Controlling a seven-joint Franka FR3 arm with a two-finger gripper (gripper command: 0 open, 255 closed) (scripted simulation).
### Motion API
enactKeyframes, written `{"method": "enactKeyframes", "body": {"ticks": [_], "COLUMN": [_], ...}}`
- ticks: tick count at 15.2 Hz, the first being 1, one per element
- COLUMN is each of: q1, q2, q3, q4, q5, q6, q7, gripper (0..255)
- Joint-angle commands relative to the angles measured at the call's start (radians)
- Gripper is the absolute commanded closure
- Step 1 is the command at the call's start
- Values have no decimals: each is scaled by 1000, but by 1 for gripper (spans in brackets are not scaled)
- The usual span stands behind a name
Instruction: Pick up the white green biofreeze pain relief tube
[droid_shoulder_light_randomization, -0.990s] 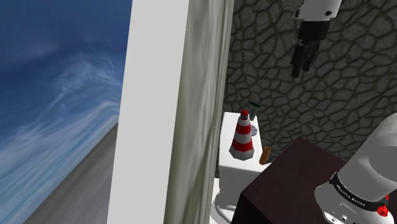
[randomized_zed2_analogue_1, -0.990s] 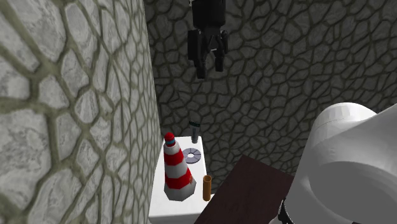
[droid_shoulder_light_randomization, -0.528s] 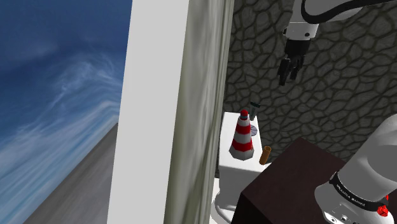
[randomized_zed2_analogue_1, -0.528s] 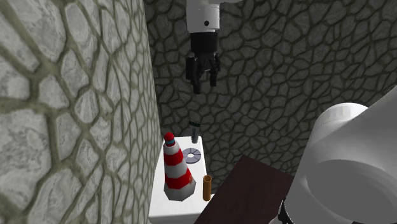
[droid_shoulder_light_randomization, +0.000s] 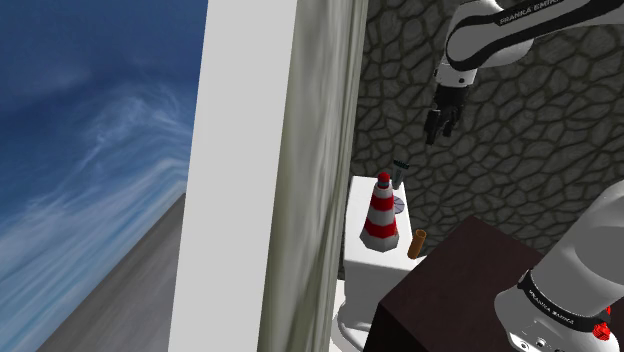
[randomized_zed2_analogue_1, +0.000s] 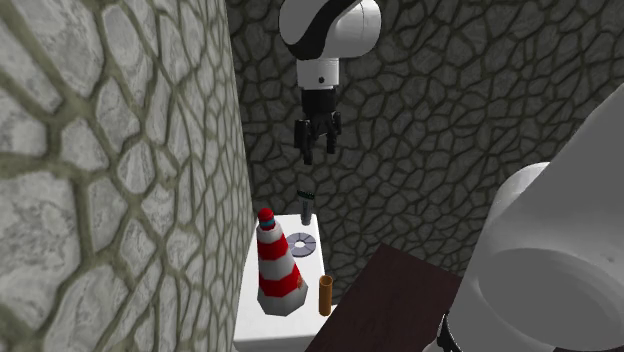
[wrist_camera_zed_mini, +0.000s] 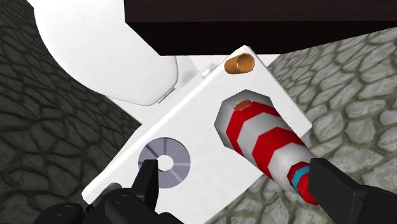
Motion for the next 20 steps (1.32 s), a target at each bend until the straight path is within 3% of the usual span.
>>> {"method": "enactKeyframes", "body": {"ticks": [1,11,20], "q1": [-3,-38,-142], "q2": [70,452,805], "q3": [-20,-95,-70], "q4": [19,185,444], "q5": [11,151,314], "q6": [54,261,332], "q7": [-20,-178,-311], "gripper": [0,0,0]}}
